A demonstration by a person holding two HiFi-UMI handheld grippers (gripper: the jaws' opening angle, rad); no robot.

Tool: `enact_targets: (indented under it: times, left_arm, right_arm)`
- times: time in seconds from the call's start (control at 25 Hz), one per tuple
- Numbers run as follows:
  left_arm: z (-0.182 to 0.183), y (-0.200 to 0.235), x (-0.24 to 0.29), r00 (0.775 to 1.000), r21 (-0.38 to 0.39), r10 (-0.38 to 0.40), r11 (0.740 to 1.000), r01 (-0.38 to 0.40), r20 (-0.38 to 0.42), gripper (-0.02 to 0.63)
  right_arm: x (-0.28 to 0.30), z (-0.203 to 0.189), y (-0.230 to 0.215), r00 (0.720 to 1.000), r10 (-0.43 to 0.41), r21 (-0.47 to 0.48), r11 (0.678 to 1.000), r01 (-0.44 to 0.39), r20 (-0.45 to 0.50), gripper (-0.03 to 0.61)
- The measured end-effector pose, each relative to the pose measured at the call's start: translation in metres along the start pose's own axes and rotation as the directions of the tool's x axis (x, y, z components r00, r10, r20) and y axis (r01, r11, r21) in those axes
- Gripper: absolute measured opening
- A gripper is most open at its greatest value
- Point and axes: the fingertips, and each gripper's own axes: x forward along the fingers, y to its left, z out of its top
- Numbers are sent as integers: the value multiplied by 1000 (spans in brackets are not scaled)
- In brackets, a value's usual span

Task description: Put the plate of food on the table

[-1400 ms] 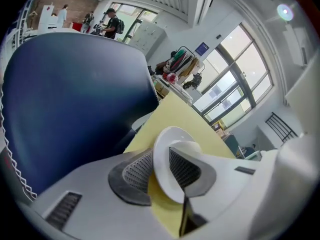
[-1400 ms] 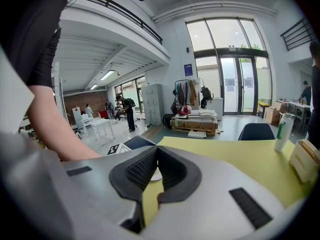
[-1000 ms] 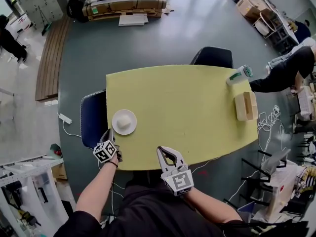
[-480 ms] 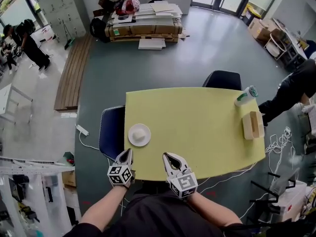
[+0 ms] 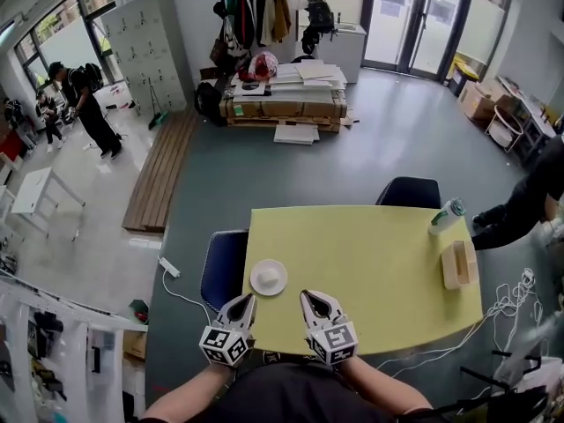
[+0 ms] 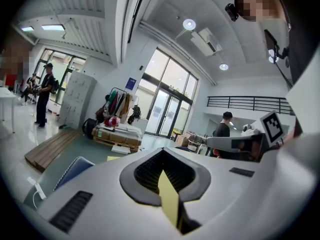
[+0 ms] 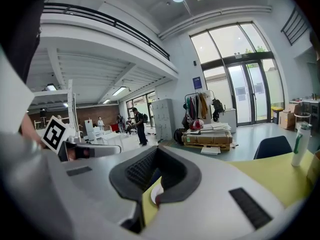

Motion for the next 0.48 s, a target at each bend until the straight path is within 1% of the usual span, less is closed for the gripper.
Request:
enact_targets:
  times: [0.2,0.4,0.48]
  left_arm:
    - [20,-19,-15,999,53,-37,998,36,29,9]
    - [27,-35,-26,997,98,-59,994,54,52,9]
    - [29,-41,-29,996,140,-66,989,58,55,9]
  right_arm:
    - [0,20,6,1000,11,-25,1000,-10,29,11]
    - [-4,24,19,999,20,-30,999,-19,29,11]
    - [-5,23,24,999,27,-33,999,-26,28,11]
